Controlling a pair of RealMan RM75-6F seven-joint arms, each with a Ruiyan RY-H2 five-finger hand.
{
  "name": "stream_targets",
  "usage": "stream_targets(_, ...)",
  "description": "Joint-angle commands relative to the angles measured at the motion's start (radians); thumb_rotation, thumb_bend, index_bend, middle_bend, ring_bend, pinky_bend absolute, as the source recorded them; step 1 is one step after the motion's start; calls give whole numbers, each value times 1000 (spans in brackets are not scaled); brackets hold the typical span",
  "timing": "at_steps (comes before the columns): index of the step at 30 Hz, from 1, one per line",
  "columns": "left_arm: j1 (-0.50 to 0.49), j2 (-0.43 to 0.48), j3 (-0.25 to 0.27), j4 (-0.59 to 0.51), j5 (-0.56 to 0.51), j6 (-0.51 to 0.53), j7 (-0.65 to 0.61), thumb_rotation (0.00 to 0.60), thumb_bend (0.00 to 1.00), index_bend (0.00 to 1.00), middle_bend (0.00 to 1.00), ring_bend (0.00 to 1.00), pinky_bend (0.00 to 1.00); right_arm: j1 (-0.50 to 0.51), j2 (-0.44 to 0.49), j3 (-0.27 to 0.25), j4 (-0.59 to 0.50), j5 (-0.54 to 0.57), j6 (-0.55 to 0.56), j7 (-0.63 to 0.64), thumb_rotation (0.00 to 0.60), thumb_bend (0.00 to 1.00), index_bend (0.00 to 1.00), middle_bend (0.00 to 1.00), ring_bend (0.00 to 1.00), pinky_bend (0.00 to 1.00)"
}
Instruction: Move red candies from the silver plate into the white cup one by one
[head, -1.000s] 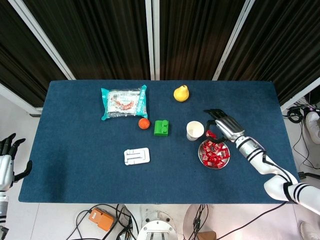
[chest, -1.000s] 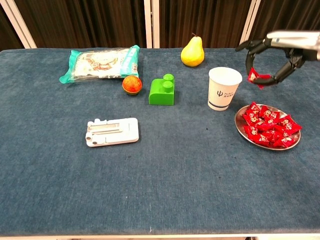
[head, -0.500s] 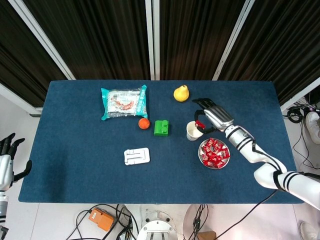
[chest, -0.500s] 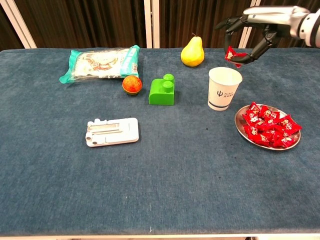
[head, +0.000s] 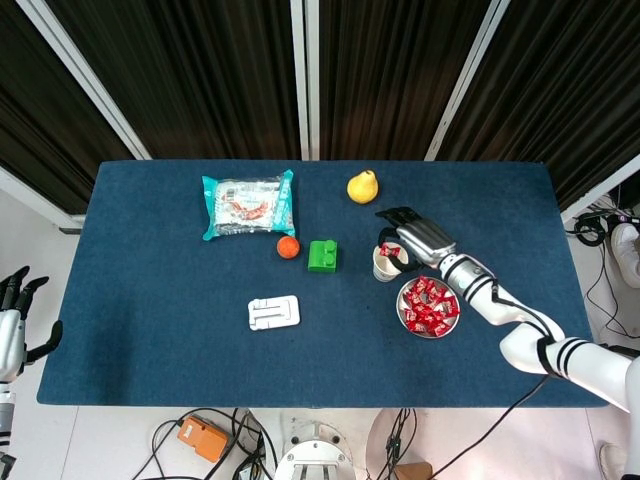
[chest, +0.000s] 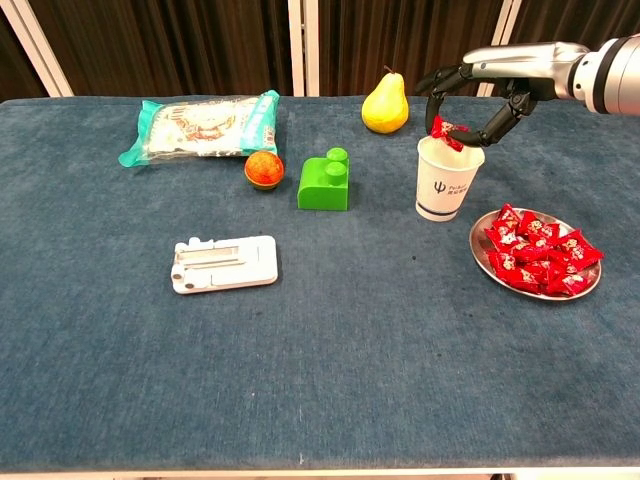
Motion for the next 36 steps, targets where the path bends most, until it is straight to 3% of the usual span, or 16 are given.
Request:
stream_targets(1, 0, 0, 0, 0, -1, -1, 0, 600, 341, 160, 0, 0, 0, -1, 8, -3, -7, 1, 1, -2, 600, 580, 356, 110, 79, 19)
stream_targets(9, 1, 0, 0, 0, 0, 2, 2, 600, 341, 160, 0, 0, 0, -49, 87, -14, -87, -8, 84, -17, 600, 515, 355, 110, 77, 18)
stream_targets(18, 0, -3, 0, -1, 1, 2, 5, 600, 341, 160, 0, 0, 0, -163, 216, -121, -248, -55, 154, -73, 600, 493, 427, 110, 77, 18)
stream_targets(24, 1, -3, -1, -2, 0, 6, 6, 600, 340, 160, 0, 0, 0, -193, 207, -170, -250, -64, 130, -74, 600, 492, 447, 110, 77, 15)
stream_targets(36, 2, -1, -3, 0, -5, 5, 5, 600, 341, 160, 0, 0, 0, -178, 131, -179, -171, -80, 81, -56, 600, 492, 476, 110, 77, 15)
